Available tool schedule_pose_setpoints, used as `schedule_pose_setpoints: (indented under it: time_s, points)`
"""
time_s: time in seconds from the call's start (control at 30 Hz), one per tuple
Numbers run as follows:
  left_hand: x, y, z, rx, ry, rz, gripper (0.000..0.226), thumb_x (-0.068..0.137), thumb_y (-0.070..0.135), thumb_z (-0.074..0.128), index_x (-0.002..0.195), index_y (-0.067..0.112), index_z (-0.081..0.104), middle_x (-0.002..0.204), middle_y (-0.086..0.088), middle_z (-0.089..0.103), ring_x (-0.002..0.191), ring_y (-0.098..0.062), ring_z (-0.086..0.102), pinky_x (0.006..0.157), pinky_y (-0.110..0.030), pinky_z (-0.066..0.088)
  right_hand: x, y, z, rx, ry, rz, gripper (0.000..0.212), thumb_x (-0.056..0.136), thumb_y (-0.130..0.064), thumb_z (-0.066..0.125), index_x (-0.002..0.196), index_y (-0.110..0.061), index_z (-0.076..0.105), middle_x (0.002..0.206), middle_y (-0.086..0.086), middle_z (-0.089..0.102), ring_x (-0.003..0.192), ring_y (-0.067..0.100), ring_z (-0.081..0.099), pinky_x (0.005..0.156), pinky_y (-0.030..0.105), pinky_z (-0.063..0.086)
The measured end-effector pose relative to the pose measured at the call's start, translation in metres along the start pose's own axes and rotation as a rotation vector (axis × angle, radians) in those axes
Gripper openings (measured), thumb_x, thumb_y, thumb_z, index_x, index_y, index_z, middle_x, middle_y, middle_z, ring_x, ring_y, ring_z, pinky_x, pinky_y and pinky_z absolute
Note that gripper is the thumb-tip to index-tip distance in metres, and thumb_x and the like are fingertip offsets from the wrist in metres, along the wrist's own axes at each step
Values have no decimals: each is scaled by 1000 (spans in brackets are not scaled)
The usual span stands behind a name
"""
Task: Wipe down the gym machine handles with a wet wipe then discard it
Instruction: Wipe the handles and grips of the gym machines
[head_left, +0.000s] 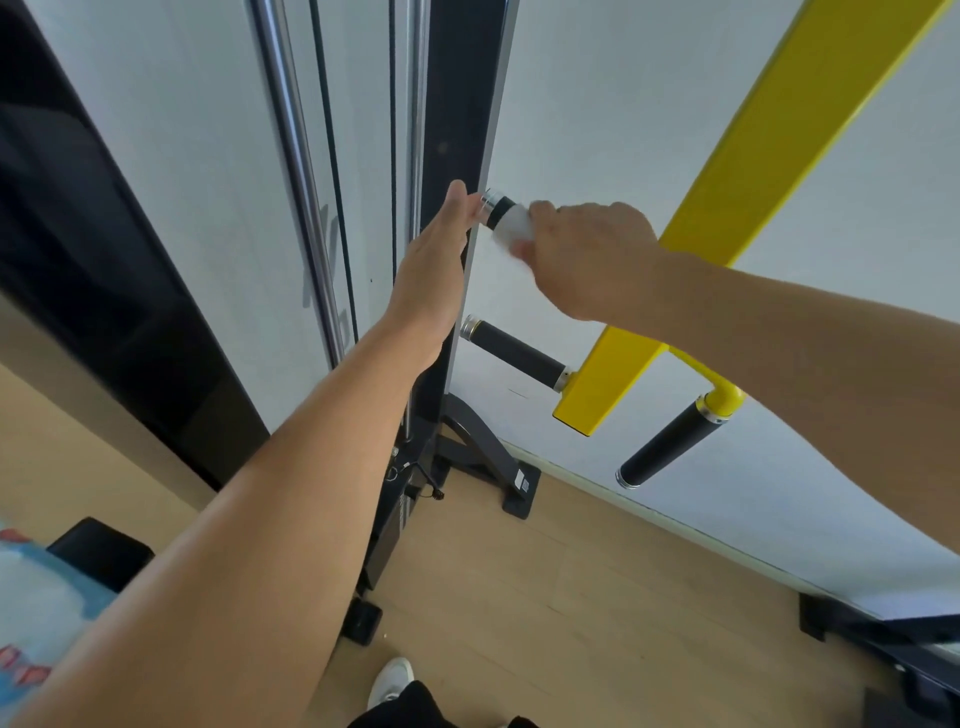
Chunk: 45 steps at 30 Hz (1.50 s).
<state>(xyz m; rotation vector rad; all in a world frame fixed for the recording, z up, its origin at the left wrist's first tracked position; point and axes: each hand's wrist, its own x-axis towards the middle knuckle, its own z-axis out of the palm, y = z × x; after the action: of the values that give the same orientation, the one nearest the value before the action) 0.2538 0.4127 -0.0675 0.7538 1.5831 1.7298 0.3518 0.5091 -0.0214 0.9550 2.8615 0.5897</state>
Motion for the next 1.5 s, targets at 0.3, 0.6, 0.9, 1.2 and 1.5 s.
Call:
schedule_pose_setpoints:
  time_s: [0.3, 0.6, 0.9, 1.2, 1.5]
  points:
    - [5, -5, -3, 26, -4, 6, 55, 105, 57, 22, 145, 30, 49, 158, 10, 41, 148, -11, 32, 118, -39, 14, -12, 3, -21, 217, -15, -87, 63, 92, -7, 68, 147, -8, 37, 124, 15, 57, 103, 26, 56, 79, 27, 34]
    - [4, -5, 1, 27, -6, 4, 58, 105, 57, 21, 152, 29, 39, 161, 8, 36, 151, -14, 28, 121, -41, 12, 14, -5, -12, 496, -29, 37, 28, 103, -25, 57, 127, -10, 53, 96, 2, 55, 65, 12, 48, 55, 16, 31]
    - [4, -3, -4, 57, 10, -1, 56, 106, 55, 22, 149, 28, 45, 157, 7, 43, 149, -16, 32, 121, -47, 11, -14, -4, -10, 4, -139, 161, 34, 99, -12, 51, 131, -6, 42, 71, 5, 38, 61, 17, 43, 61, 29, 36]
    - [2, -5, -1, 81, 0, 12, 59, 104, 59, 21, 154, 32, 37, 162, 11, 32, 150, -12, 28, 120, -44, 11, 9, -20, -1, 317, -4, -10, 54, 102, -35, 56, 144, -9, 33, 108, 5, 52, 74, 14, 52, 57, 24, 35]
    - [-6, 1, -1, 5, -5, 4, 53, 108, 48, 20, 149, 24, 45, 156, 7, 44, 147, -14, 35, 121, -41, 13, -3, -19, 5, 356, 70, -12, 70, 90, 2, 65, 149, -1, 27, 135, 19, 48, 116, 30, 53, 95, 38, 47]
